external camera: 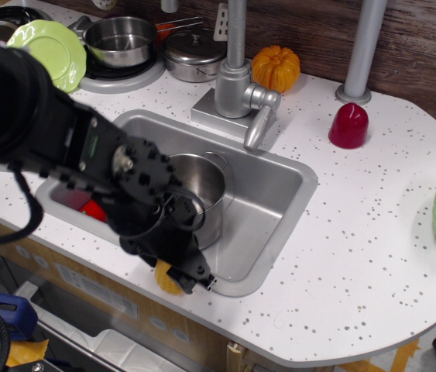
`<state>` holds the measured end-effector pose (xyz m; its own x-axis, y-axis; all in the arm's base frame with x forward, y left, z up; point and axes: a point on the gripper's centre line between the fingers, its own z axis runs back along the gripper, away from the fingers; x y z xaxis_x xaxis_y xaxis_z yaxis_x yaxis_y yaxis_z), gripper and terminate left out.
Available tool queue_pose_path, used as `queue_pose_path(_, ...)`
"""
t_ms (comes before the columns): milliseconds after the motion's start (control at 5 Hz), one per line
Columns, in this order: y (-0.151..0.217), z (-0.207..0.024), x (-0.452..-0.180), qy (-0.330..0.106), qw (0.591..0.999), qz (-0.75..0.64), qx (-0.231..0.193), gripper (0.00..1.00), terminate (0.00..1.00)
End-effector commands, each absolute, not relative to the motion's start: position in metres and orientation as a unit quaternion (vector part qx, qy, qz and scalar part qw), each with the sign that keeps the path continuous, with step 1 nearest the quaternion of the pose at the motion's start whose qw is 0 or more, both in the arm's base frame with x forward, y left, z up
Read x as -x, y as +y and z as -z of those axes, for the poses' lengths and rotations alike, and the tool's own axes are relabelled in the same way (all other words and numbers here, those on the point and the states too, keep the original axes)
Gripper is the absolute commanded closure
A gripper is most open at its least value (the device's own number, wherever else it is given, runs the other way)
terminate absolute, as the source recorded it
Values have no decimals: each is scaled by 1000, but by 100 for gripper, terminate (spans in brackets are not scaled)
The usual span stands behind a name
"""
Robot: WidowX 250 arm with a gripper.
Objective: Put corn in pot which is in sink
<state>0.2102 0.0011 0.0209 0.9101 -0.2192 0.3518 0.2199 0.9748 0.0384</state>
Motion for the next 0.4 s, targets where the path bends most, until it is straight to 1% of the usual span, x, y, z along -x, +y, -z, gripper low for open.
queue_pose_path(0,25,-54,-252,-188,969,160,19,100,0)
queue_pose_path(200,35,-51,-273,-197,961,195,11,100,0)
